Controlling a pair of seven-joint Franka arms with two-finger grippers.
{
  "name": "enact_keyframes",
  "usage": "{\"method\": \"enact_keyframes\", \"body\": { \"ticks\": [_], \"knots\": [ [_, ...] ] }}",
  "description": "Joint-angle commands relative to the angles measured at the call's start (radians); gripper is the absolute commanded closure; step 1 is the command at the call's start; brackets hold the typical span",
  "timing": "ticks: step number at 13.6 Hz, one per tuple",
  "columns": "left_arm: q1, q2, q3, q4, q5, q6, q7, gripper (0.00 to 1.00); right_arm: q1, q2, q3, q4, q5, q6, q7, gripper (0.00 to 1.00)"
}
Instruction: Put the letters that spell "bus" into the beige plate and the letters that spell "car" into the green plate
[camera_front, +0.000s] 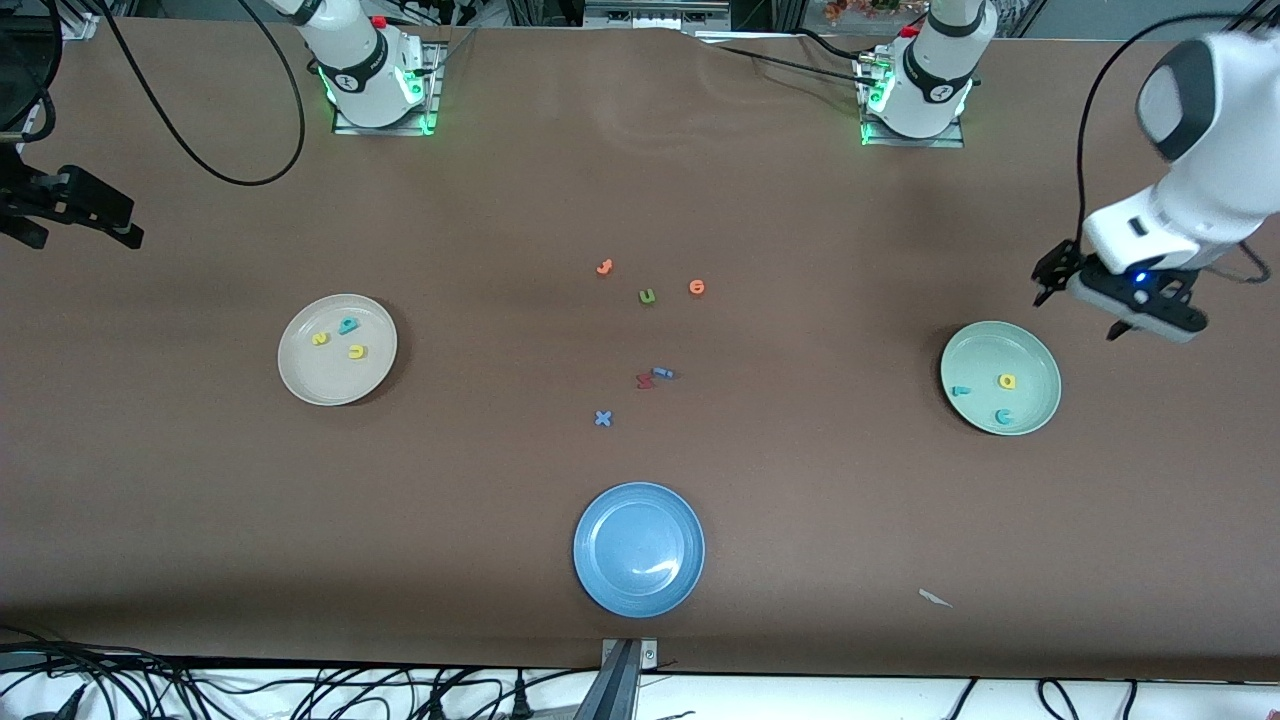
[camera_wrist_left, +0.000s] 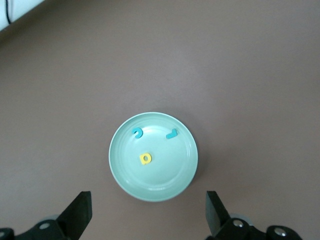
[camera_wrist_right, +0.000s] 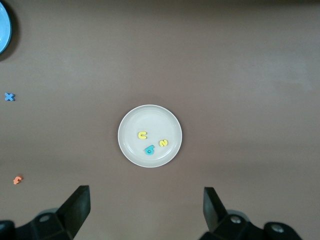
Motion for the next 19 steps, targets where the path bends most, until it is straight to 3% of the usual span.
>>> {"method": "enact_keyframes", "body": {
  "ticks": [1, 5, 7, 9, 13, 19],
  "knots": [
    [-0.012, 0.0, 0.007, 0.216, 0.001, -0.245, -0.072, 0.0, -0.01, -0.01, 0.017, -0.034, -0.018, 0.028, 0.016, 0.0],
    [-0.016, 0.03, 0.007, 0.456, 0.001, -0.55, -0.216, 0.0, -0.007, -0.001, 0.018, -0.034, -0.017, 0.049, 0.016, 0.0],
    [-0.018, 0.05, 0.006, 0.51, -0.005, -0.635, -0.317, 0.0, -0.007, -0.001, 0.02, -0.034, -0.02, 0.058, 0.016, 0.0],
    [-0.018, 0.066, 0.0, 0.518, -0.019, -0.678, -0.399, 0.0, -0.01, 0.001, 0.02, -0.035, -0.021, 0.057, 0.014, 0.0],
    [-0.015, 0.132, 0.015, 0.625, -0.088, -0.723, -0.414, 0.0, -0.009, 0.004, 0.018, -0.034, -0.02, 0.058, 0.016, 0.0],
    [-0.018, 0.132, 0.006, 0.622, -0.088, -0.723, -0.471, 0.0, -0.012, 0.021, 0.018, -0.034, -0.021, 0.064, 0.016, 0.0]
  ]
}}
